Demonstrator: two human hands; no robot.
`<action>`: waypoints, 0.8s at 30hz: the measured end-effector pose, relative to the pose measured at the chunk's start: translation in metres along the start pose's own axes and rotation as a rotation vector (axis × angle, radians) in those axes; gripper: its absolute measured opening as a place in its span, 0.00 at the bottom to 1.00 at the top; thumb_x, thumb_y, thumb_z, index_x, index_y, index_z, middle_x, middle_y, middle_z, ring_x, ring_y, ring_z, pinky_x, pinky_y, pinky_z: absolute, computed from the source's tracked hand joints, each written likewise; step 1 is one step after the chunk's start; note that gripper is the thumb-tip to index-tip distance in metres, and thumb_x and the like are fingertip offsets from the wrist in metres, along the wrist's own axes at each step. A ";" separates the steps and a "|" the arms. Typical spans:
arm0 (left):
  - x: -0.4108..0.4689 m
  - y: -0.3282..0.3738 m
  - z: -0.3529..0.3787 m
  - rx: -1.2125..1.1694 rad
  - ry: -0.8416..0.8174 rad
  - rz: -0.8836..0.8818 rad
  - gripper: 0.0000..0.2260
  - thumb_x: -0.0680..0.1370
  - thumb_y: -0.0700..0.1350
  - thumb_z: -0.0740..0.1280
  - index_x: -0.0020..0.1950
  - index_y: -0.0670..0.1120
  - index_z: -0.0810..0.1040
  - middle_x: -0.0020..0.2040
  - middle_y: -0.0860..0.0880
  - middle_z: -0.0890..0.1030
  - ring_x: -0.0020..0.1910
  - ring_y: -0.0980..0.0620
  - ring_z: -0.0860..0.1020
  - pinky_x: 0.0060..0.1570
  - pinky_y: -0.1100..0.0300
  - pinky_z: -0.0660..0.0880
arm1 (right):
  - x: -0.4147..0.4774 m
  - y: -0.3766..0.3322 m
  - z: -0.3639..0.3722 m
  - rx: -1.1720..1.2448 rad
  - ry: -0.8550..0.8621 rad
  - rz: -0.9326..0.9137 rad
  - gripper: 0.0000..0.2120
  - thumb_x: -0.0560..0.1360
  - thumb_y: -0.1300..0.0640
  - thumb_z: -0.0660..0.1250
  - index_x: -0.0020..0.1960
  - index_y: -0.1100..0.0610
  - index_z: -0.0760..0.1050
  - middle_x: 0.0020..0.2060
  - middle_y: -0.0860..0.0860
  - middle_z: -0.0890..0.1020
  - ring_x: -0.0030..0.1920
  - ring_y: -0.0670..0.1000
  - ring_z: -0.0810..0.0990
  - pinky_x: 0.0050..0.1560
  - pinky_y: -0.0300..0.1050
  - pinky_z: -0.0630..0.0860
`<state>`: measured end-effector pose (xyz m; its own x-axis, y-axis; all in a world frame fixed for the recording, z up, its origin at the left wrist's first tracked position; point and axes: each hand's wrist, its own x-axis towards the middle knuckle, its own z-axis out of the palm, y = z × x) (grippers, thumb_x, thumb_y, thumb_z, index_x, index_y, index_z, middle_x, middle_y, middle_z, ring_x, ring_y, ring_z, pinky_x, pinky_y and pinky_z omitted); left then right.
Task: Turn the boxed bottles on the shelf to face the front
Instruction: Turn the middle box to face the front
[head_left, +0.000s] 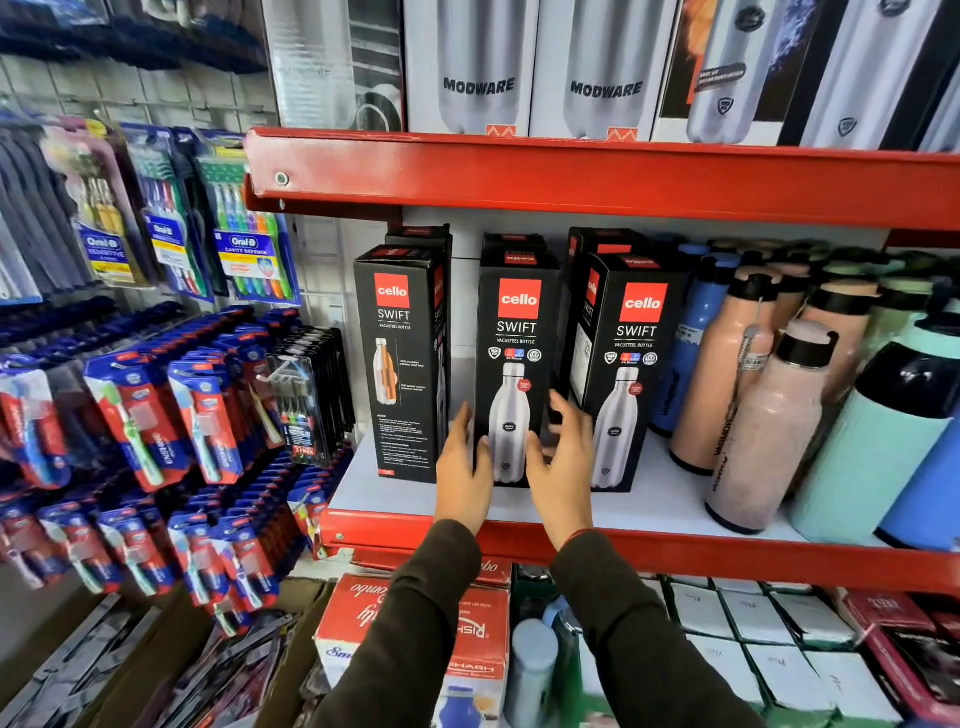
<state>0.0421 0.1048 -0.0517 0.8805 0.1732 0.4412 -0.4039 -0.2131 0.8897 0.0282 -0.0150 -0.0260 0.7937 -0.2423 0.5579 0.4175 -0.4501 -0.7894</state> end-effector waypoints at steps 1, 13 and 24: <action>-0.003 0.002 -0.002 -0.005 0.018 0.029 0.23 0.83 0.41 0.60 0.78 0.47 0.61 0.75 0.49 0.69 0.75 0.52 0.67 0.74 0.56 0.64 | -0.003 -0.002 0.000 0.003 0.048 -0.024 0.25 0.78 0.62 0.66 0.73 0.49 0.66 0.65 0.49 0.70 0.61 0.51 0.76 0.62 0.52 0.77; 0.013 0.019 -0.074 0.018 0.432 0.176 0.21 0.84 0.45 0.54 0.77 0.44 0.62 0.76 0.48 0.65 0.75 0.55 0.62 0.73 0.65 0.57 | -0.020 -0.054 0.060 0.137 -0.288 -0.123 0.26 0.82 0.62 0.60 0.78 0.52 0.60 0.75 0.49 0.67 0.76 0.44 0.64 0.75 0.44 0.64; 0.034 -0.001 -0.114 -0.317 0.011 -0.211 0.20 0.85 0.55 0.46 0.62 0.58 0.76 0.51 0.65 0.84 0.53 0.73 0.78 0.48 0.80 0.70 | -0.018 -0.043 0.105 0.077 -0.419 0.117 0.33 0.77 0.68 0.59 0.79 0.53 0.54 0.71 0.50 0.69 0.65 0.40 0.66 0.52 0.13 0.59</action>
<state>0.0440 0.2209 -0.0242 0.9504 0.1926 0.2441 -0.2722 0.1363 0.9525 0.0427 0.0993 -0.0289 0.9418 0.0886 0.3243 0.3333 -0.3710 -0.8668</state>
